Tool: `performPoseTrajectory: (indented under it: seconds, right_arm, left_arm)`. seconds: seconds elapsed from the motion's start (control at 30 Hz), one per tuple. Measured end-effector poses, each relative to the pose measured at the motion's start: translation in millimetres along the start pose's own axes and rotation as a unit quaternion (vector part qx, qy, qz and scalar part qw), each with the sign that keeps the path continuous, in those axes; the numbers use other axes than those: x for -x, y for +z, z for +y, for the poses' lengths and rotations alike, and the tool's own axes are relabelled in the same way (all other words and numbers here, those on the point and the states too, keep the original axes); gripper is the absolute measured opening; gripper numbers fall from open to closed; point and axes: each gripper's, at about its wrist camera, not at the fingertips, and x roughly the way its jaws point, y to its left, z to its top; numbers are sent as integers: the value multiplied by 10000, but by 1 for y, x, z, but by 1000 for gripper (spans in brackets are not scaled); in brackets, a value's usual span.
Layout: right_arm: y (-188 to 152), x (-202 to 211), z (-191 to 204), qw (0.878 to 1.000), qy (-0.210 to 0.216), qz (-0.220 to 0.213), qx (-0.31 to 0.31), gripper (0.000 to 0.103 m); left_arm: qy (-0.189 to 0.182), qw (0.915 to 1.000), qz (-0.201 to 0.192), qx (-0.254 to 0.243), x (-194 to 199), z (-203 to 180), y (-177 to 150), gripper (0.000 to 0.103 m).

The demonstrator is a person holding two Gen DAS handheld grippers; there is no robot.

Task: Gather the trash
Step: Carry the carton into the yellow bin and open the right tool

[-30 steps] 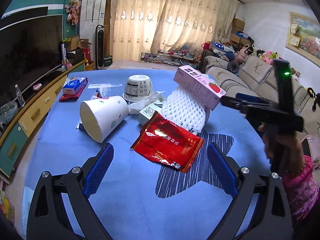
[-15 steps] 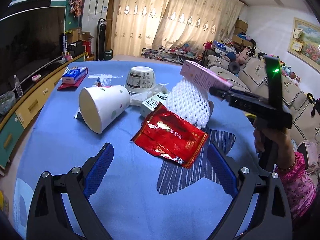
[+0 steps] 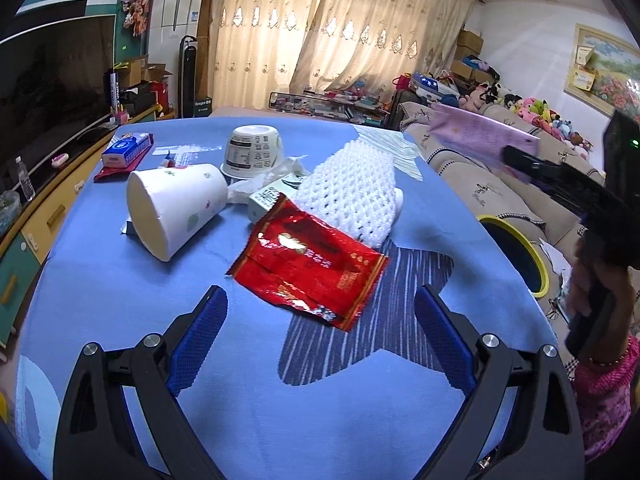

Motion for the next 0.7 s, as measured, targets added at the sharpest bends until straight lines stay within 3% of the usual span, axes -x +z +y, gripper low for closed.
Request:
performPoseTrajectory:
  seconds: [0.17,0.43,0.7]
  right_arm:
    - [-11,29,-37,9975,-612,-137,-321,48]
    - [-50,34,-128,9767,-1796,385,-1114,49]
    - [-73,19,-174,9595,-2333,682,-1425,49]
  left_arm:
    - [-14,9999,35,-156,-2,-13,-1,93]
    - [-34,9994,181,-277,-15,-27,0,93]
    - [31,9988,325,-353,-30,-37,3,93]
